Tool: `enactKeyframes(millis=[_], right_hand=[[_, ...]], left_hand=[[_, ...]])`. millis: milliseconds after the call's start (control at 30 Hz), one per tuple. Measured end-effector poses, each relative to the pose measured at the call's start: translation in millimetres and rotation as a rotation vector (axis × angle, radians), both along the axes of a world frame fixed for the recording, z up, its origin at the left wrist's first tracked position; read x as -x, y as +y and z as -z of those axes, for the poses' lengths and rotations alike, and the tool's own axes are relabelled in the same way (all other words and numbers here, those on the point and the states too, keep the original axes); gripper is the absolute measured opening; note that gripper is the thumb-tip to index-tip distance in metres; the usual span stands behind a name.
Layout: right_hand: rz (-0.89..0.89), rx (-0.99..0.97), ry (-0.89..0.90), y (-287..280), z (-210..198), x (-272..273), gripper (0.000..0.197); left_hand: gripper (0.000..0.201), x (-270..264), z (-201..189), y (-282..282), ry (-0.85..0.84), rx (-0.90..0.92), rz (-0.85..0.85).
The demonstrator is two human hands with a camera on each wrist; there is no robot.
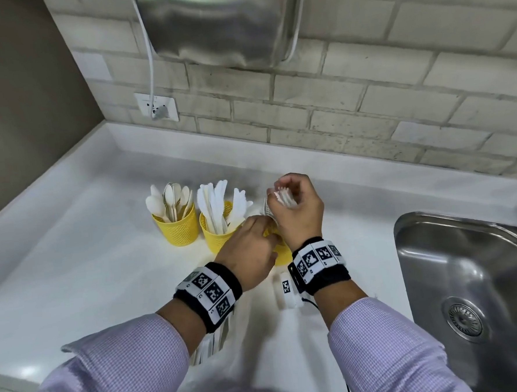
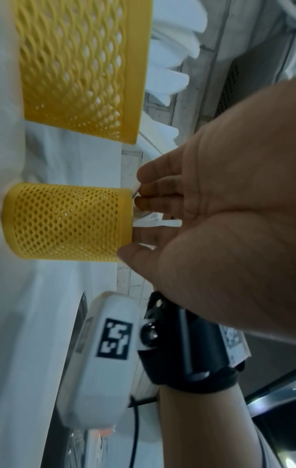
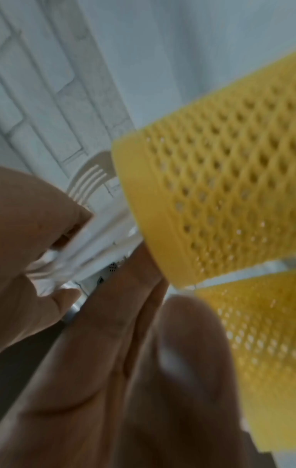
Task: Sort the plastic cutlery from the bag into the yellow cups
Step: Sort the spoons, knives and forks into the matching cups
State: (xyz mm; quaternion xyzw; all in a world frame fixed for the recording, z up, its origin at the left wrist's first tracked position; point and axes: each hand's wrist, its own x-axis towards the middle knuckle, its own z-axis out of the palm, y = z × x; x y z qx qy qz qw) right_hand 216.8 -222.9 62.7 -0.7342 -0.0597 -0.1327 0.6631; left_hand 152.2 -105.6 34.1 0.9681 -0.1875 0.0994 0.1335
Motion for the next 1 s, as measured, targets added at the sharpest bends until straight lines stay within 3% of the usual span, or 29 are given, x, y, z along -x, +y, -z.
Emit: enactKeyframes(millis=[233,300,400,467,567,733,900,1000], right_hand=[[-0.014,0.430,-0.202,-4,6,0,0.019],[-0.011,0.613,-0.227,-8,6,-1,0.029],[-0.216,0.965,-0.118,-14,2,1,0.040],[-0.345,1.071,-0.032,-17,0,6,0.044],[-0.338,0.997,-0.013,-21,-4,13,0.057],[-0.242,0.689,0.029,-33,5,29,0.084],[-0.276,0.540,0.200,-44,31,38,0.106],[-0.249,0.511,0.186,-43,46,33,0.101]], left_hand=[[0.037,0,1,-2,0.014,-0.012,-0.037],[0.038,1,-2,-1,-0.015,-0.001,-0.033],[0.035,4,-8,6,-0.049,0.055,-0.066],[0.026,7,-11,15,-0.090,0.100,-0.100],[0.017,13,-12,30,-0.210,0.224,-0.179],[0.038,20,-19,52,-0.325,0.373,-0.322],[0.028,24,-5,76,-0.095,0.284,-0.437],[0.024,25,4,78,-0.017,0.210,-0.425]])
